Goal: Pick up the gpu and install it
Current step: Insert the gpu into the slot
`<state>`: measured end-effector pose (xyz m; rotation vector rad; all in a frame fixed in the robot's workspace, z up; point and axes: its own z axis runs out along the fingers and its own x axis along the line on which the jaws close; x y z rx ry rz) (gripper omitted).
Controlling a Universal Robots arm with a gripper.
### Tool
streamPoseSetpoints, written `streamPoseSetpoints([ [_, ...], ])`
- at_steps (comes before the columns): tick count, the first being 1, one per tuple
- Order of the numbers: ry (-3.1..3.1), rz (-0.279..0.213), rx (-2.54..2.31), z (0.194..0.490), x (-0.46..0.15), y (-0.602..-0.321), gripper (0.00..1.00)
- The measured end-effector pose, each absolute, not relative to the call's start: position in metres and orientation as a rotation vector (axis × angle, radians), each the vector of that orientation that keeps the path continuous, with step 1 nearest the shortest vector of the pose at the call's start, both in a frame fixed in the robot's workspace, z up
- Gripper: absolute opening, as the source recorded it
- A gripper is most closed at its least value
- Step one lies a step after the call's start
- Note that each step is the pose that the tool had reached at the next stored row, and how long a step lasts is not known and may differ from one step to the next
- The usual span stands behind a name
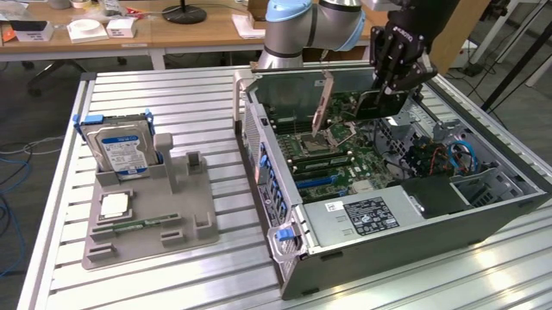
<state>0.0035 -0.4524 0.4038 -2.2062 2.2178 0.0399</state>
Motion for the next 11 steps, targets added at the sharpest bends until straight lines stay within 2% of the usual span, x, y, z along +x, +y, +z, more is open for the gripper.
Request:
streamPoseSetpoints([
  [11,2.218,0.04,-2.206,0.3995,0.0035,-0.4524,0.26],
])
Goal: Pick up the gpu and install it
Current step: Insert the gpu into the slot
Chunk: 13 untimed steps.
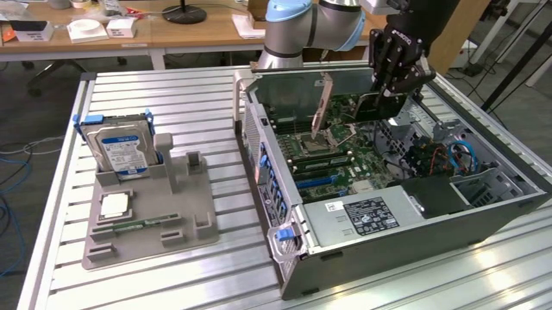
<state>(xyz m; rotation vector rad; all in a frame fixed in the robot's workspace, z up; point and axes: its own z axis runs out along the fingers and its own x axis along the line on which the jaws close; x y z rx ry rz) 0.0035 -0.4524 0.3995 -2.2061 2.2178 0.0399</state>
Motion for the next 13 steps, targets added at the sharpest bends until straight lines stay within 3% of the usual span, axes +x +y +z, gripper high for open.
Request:
streamPoseSetpoints([
  [13,2.218,0.04,-2.206,0.3959,0.0035,-0.4524,0.26],
])
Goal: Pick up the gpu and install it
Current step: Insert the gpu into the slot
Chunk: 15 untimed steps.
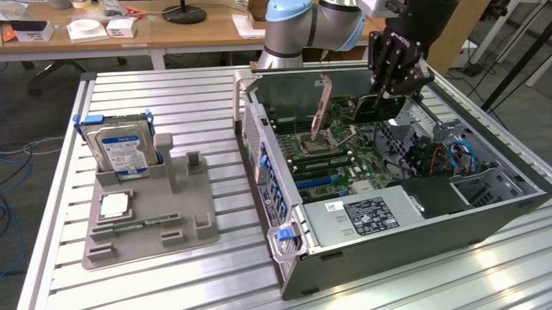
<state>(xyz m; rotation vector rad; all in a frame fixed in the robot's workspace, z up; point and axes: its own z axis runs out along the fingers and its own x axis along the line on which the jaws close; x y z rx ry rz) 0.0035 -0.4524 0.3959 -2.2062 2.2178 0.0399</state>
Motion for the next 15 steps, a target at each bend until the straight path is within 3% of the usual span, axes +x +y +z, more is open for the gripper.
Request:
streamPoseSetpoints([
  [15,2.218,0.04,-2.206,0.3923,0.0035,-0.4524,0.26],
])
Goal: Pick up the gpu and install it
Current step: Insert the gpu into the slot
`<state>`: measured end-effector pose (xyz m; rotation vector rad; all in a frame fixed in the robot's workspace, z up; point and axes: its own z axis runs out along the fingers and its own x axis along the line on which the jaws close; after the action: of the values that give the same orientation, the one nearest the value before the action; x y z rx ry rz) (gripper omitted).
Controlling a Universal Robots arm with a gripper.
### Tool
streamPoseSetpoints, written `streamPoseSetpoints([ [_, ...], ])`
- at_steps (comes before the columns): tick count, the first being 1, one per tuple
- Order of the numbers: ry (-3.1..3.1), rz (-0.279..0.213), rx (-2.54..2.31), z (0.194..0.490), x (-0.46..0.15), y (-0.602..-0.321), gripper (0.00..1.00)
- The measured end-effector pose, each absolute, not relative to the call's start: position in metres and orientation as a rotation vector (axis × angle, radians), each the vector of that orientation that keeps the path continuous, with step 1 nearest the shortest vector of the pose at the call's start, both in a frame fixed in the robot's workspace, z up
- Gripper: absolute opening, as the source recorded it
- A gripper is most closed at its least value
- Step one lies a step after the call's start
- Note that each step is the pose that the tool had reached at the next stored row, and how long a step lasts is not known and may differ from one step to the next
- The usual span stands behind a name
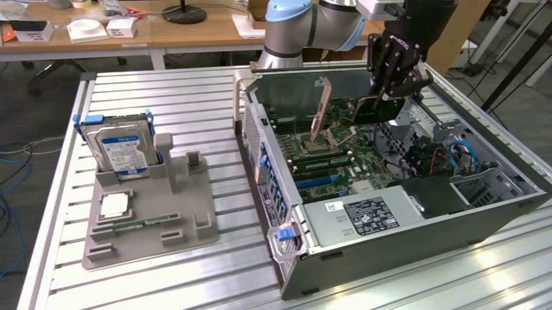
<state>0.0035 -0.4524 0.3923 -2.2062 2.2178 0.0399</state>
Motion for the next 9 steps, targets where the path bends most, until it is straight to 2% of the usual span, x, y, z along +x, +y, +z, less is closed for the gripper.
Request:
streamPoseSetpoints([
  [9,2.218,0.04,-2.206,0.3903,0.0035,-0.4524,0.26],
])
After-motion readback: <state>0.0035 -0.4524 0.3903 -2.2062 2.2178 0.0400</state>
